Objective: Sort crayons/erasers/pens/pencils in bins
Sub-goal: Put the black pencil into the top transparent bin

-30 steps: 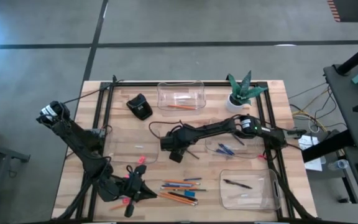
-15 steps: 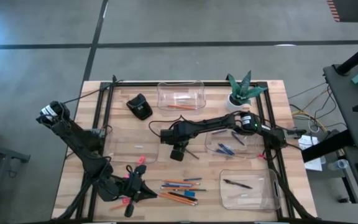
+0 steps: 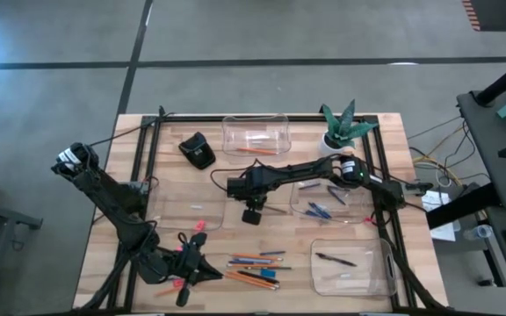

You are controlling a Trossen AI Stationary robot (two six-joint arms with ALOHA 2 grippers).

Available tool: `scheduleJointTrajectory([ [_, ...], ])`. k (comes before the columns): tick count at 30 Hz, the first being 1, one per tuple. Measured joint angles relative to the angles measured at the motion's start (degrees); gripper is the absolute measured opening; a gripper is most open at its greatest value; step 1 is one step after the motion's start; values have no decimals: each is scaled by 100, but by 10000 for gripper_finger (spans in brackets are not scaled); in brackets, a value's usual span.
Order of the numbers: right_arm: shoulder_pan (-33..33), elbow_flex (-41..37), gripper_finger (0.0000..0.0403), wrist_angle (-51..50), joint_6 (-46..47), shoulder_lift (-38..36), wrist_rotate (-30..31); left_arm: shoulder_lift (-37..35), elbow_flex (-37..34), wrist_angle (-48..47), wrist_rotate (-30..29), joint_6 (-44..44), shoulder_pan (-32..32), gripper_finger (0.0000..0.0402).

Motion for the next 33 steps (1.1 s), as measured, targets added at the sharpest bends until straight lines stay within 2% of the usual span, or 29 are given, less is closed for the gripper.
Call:
scheduleJointTrajectory([
  [6, 3, -48, 10, -141, -128, -370, 4, 0, 0, -1, -2, 0, 0, 2],
  [15, 7, -212, 8, -259, -303, -1417, 103, 0, 17, 50, 0, 2, 4, 2],
  [20, 23, -326, 7, -169, -384, -2126, 737, 0, 17, 141, -2, 4, 13, 2],
  [24, -52, -620, 7, 439, -580, -2594, 1560, 0, 15, 145, -23, 4, 48, 2],
  [28, -266, -926, 7, 1457, -955, -2880, 1731, 0, 11, 145, -47, 4, 191, 2],
  [33, -641, -1103, 7, 2286, -1564, -2825, 1910, 0, 0, 145, -51, 4, 306, 2],
])
